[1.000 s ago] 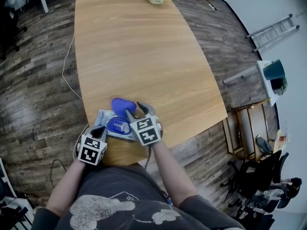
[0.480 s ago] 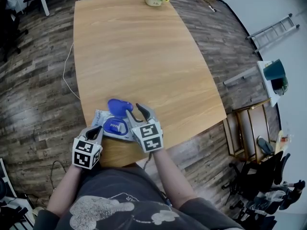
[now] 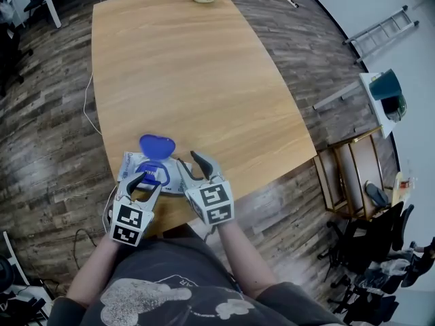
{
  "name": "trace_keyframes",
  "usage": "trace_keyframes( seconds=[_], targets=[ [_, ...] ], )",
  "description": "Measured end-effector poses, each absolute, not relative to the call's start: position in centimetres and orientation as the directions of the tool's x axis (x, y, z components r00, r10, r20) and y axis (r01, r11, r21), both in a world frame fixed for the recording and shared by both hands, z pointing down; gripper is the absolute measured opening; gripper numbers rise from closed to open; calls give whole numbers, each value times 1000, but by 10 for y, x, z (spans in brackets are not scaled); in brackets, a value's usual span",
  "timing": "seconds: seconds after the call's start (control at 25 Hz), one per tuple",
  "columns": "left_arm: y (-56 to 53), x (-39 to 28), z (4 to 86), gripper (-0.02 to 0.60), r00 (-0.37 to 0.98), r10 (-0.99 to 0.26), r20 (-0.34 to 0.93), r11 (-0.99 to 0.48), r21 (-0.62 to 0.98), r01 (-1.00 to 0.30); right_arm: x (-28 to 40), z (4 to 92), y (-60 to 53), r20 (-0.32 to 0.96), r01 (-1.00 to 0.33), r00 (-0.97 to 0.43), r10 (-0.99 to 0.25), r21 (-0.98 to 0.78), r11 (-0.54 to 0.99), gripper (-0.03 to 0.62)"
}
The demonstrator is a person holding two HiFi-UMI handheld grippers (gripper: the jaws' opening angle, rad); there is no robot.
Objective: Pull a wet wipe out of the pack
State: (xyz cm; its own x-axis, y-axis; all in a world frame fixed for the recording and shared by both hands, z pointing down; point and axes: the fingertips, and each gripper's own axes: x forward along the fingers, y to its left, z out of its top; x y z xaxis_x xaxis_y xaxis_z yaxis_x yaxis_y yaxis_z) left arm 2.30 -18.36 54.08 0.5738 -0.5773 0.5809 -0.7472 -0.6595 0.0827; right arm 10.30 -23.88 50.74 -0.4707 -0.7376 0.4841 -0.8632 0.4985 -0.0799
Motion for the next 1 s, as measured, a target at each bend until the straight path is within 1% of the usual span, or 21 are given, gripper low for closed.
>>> trace_keyframes(
  seconds=[0.04, 0.16, 0.28, 0.4, 0.52, 0.6, 0.68, 0.72, 0.76, 1.0],
  targets=[
    [-184, 26, 544, 230, 555, -589, 587, -668, 34, -744, 106, 508, -236, 486, -863, -472, -736, -85, 498, 150],
    [-187, 30, 558, 272, 497, -608, 619, -670, -64, -740, 111, 512, -227, 491, -859, -482, -726, -99, 503, 151],
    [-194, 28, 570, 274, 431, -625, 651, -641, -113, -759, 113, 517, -221, 495, -847, -501, -710, -110, 520, 150],
    [-200, 26, 574, 242, 393, -636, 664, -600, -106, -793, 115, 521, -218, 499, -837, -514, -698, -114, 535, 150],
    [-203, 23, 569, 192, 374, -655, 656, -568, -102, -816, 114, 523, -215, 503, -827, -527, -685, -120, 549, 151],
    [-205, 19, 565, 131, 362, -668, 650, -551, -106, -828, 111, 523, -214, 506, -820, -535, -677, -120, 559, 150],
    [-207, 15, 561, 89, 358, -680, 640, -536, -100, -838, 107, 523, -215, 507, -815, -541, -672, -116, 568, 150],
    [-207, 11, 559, 50, 358, -685, 635, -528, -93, -844, 104, 522, -216, 505, -812, -543, -671, -113, 572, 150],
    [-208, 7, 557, 34, 360, -688, 630, -521, -83, -850, 100, 521, -217, 502, -811, -545, -672, -110, 575, 147],
    [-211, -17, 555, 29, 374, -677, 634, -523, -57, -851, 77, 510, -221, 488, -804, -547, -680, -80, 589, 137]
  ],
)
